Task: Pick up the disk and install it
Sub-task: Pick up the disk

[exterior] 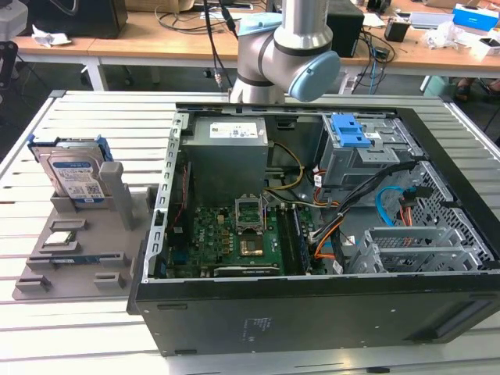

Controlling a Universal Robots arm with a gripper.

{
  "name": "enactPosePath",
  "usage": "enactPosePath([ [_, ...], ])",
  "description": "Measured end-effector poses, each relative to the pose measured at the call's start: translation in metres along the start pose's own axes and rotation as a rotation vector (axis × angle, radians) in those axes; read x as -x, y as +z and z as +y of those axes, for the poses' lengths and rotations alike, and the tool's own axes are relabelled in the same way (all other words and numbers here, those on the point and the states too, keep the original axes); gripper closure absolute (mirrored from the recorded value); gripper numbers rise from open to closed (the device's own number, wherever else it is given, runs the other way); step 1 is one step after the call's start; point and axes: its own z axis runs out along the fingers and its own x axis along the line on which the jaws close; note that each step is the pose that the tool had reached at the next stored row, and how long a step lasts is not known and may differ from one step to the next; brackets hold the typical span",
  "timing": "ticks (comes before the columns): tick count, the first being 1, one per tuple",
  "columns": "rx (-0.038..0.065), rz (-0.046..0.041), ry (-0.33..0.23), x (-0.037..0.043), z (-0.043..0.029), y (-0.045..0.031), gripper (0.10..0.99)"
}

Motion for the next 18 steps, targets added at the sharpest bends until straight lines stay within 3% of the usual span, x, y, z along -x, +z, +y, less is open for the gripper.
enactPosePath([
  [10, 0.002, 0.0043, -0.096, 0.0, 0.0, 0.0, 0.98],
  [18, 0.005, 0.0092, -0.204, 0.0, 0.0, 0.0, 0.98],
])
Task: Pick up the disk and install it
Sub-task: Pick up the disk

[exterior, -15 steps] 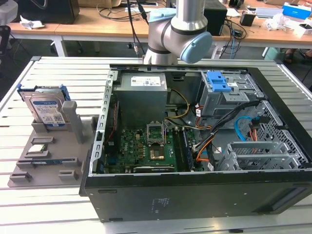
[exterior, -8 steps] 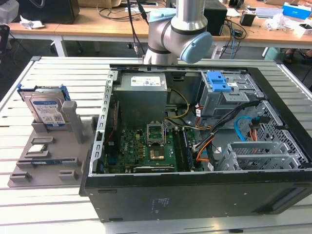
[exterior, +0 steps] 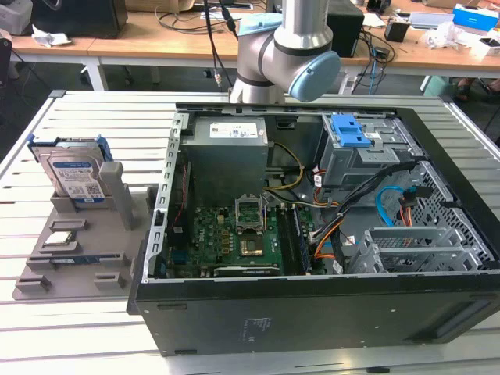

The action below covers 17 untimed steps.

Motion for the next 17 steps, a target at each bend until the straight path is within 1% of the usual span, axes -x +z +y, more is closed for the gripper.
enactPosePath([
  [4, 0.001, 0.0017, -0.039, 0.0, 0.0, 0.0, 0.98],
  [11, 0.002, 0.0041, -0.092, 0.0, 0.0, 0.0, 0.98],
  [12, 0.003, 0.005, -0.111, 0.0, 0.0, 0.0, 0.98],
  [17, 0.004, 0.007, -0.156, 0.0, 0.0, 0.0, 0.98],
])
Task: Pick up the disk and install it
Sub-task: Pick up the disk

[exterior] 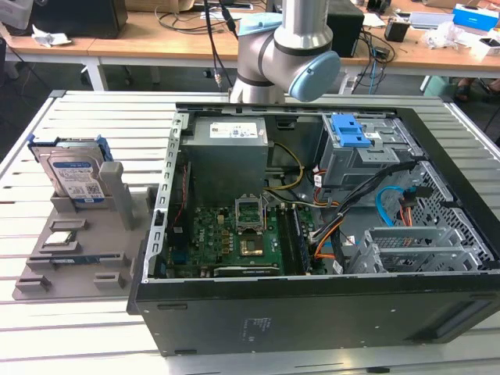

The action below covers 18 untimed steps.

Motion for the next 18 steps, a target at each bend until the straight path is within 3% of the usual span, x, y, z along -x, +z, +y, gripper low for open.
enactPosePath([
  [18, 0.004, 0.0086, -0.189, 0.0, 0.0, 0.0, 0.98],
])
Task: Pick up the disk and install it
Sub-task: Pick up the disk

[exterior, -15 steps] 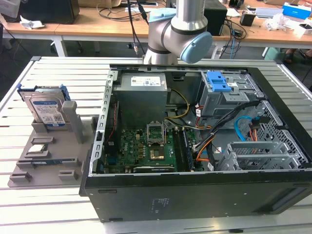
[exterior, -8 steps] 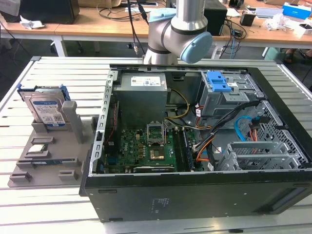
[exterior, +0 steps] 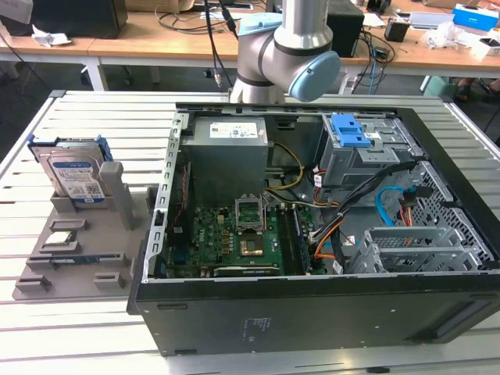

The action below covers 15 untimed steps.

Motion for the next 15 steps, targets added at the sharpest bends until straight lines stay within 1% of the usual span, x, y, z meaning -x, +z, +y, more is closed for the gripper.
enactPosePath([
  [3, 0.0, 0.0008, -0.019, 0.0, 0.0, 0.0, 0.98],
  [7, 0.0, 0.001, -0.022, 0.0, 0.0, 0.0, 0.98],
  [9, 0.001, 0.001, -0.022, 0.0, 0.0, 0.0, 0.851],
  [10, 0.001, 0.001, -0.022, 0.0, 0.0, 0.0, 0.851],
  [12, 0.001, 0.001, -0.023, 0.0, 0.0, 0.0, 0.729],
  [13, 0.001, 0.001, -0.023, 0.0, 0.0, 0.0, 0.729],
  [14, 0.001, 0.001, -0.023, 0.0, 0.0, 0.0, 0.667],
  [15, 0.0, 0.0011, -0.023, 0.0015, 0.0, 0.0, 0.667],
])
